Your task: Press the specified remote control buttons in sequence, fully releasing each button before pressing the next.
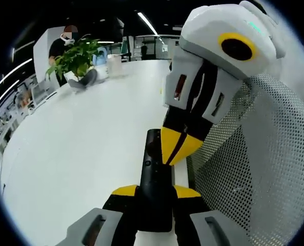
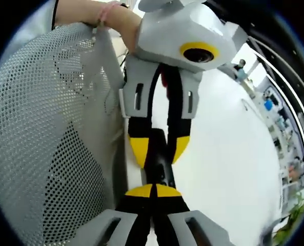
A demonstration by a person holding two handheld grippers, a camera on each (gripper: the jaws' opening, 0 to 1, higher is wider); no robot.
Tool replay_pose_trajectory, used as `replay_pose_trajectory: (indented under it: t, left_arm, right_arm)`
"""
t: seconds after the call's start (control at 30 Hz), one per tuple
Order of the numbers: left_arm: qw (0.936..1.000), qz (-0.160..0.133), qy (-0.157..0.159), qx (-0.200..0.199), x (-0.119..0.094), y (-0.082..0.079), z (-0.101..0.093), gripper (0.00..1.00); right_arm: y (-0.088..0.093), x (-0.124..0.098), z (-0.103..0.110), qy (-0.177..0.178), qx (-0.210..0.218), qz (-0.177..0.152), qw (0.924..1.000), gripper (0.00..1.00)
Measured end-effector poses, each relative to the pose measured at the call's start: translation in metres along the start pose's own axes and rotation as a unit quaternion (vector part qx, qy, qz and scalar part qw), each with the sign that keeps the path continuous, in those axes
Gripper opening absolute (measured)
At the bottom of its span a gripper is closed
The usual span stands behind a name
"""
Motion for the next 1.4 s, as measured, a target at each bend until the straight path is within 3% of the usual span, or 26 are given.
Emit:
replay_pose_trajectory:
  t: [0.3, 0.47, 0.57, 0.67, 0.97, 1.07, 1.17, 1.4]
  left_arm:
    - [1.0, -0.008, 0.005, 0.0, -0.001, 0.003, 0.0, 0.25]
    - [0.9999, -0.014, 0.004, 0.002, -0.001, 0.003, -0.001, 0.25]
    - [0.9999, -0.013, 0.006, 0.002, -0.001, 0.003, 0.0, 0.25]
    - [0.9999, -0.012, 0.007, 0.002, -0.001, 0.003, -0.001, 0.25]
    - [0.9999, -0.006, 0.01, 0.003, 0.0, 0.002, 0.0, 0.25]
    - [0.9999, -0.009, 0.007, -0.005, -0.001, 0.002, 0.0, 0.25]
    - [0.9998, -0.017, 0.009, -0.01, -0.001, 0.003, 0.0, 0.25]
    - [0.9997, -0.019, 0.012, -0.013, -0.002, 0.003, 0.001, 0.25]
  right_arm:
    - [-0.001, -0.001, 0.001, -0.001, -0.034, -0.002, 0.9994, 0.0]
    - [0.005, -0.003, -0.003, -0.021, 0.045, -0.002, 0.9988, 0.0]
    - [0.006, -0.002, -0.011, -0.007, 0.093, -0.004, 0.9956, 0.0]
    - [0.006, 0.001, -0.015, -0.016, 0.136, -0.008, 0.9906, 0.0]
    - [0.005, 0.004, -0.017, -0.025, 0.128, 0.008, 0.9914, 0.0]
    - [0.003, 0.005, -0.018, -0.037, 0.106, 0.011, 0.9936, 0.0]
    - [-0.001, 0.007, -0.02, -0.049, 0.045, 0.017, 0.9977, 0.0]
    - [-0.013, 0.012, -0.02, -0.064, -0.04, 0.058, 0.9954, 0.0]
Point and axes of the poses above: the point that each gripper's makers call its tool centre point, and the gripper's own axes: x roughly forward along the fingers, z roughly to its left, y roughly out of its underside, the point moved 8 cm from there along -x, roughly backward along the fingers, and after that the axes turned 14 degrees about y, right-handed, at the moved point
